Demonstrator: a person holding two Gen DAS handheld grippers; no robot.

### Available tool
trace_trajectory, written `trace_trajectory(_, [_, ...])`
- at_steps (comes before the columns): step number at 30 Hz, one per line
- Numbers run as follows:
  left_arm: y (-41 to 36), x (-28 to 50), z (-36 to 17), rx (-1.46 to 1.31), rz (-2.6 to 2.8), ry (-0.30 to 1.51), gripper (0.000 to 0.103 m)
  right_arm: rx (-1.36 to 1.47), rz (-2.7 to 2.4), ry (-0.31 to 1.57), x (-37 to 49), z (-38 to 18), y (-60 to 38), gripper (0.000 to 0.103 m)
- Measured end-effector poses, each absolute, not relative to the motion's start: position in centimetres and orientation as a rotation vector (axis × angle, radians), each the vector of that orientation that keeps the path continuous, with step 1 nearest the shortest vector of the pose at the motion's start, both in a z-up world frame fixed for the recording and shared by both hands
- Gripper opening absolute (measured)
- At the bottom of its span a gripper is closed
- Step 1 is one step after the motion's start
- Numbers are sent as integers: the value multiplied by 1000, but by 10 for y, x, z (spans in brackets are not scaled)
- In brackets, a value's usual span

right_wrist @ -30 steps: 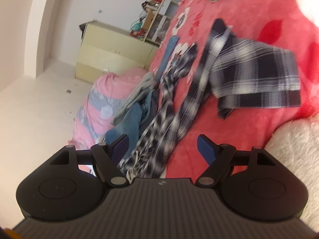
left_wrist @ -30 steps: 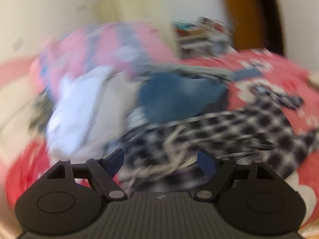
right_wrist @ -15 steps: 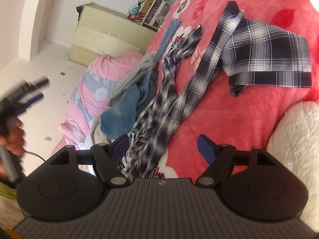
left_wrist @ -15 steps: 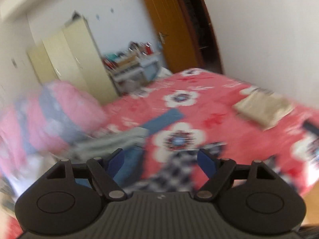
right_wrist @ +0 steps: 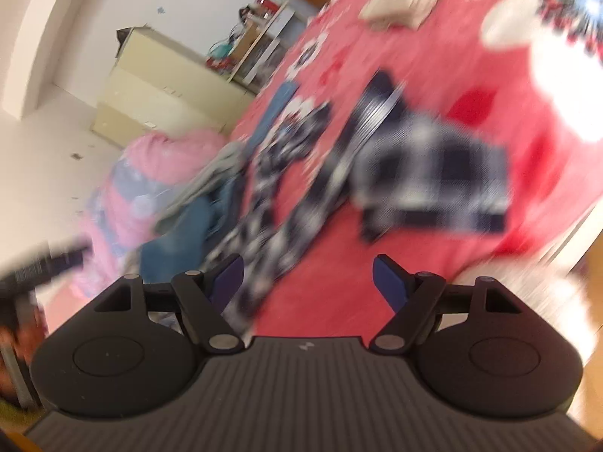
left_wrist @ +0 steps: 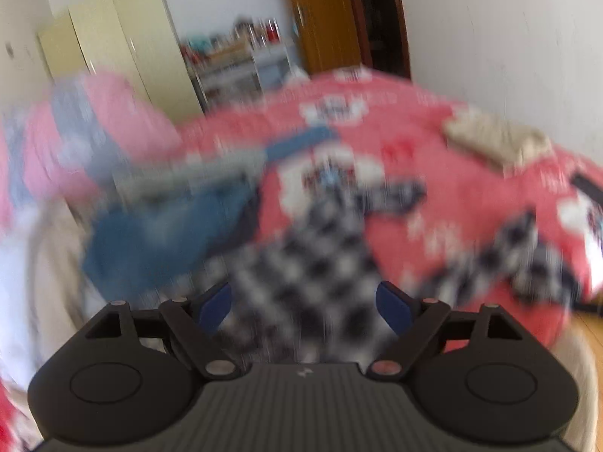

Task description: Fold clothes

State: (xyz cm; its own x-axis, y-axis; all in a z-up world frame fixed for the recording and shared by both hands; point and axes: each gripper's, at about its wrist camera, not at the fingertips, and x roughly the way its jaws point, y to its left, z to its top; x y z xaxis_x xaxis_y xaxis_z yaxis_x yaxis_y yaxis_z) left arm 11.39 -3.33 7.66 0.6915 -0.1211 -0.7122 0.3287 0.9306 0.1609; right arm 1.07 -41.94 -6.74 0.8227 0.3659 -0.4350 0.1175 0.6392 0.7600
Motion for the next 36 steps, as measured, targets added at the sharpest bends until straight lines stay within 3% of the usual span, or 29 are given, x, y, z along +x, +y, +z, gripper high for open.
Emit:
trace_trajectory(7, [39,77,-47,141,-177,779,84,561,-11,623,37,-75,-428,76])
trace_trajectory(15, [19,73,-74,113,-207,711,84,433,-50,672,75,-93,-438,79])
trace_trajectory(16, [11,78,-77,143,-223,705,84,405,-49,672,76,-94,-436,73])
trace_trajectory(17, [4,82,-81,174,-239,699,84,367,-48,669,75,-92,-432,48])
trace_trajectory(18, [-2,85,-84,207,-253,690,84,321,-47,663,73,-89,-428,31])
trace_trajectory(19, [-8,87,-86,231,-262,680,84,320,-34,658,69,-86,-428,7])
trace_trajectory(20, [-12,90,-89,248,-267,670,81,352,-13,653,65,-82,-432,4])
trace_trajectory(21, [-17,93,-91,266,-272,659,79,383,-2,639,60,-78,-436,3])
trace_trajectory(25, [-26,99,-90,271,-286,640,51,449,-70,483,22,-47,-457,3])
trace_trajectory(29, [-27,101,-89,246,-312,638,12,389,-197,420,11,-31,-482,3])
trace_trajectory(33, [-19,94,-81,214,-390,663,9,312,-330,587,38,-43,-499,9])
trace_trajectory(36, [-4,88,-69,138,-434,696,23,321,-346,550,36,-35,-498,25])
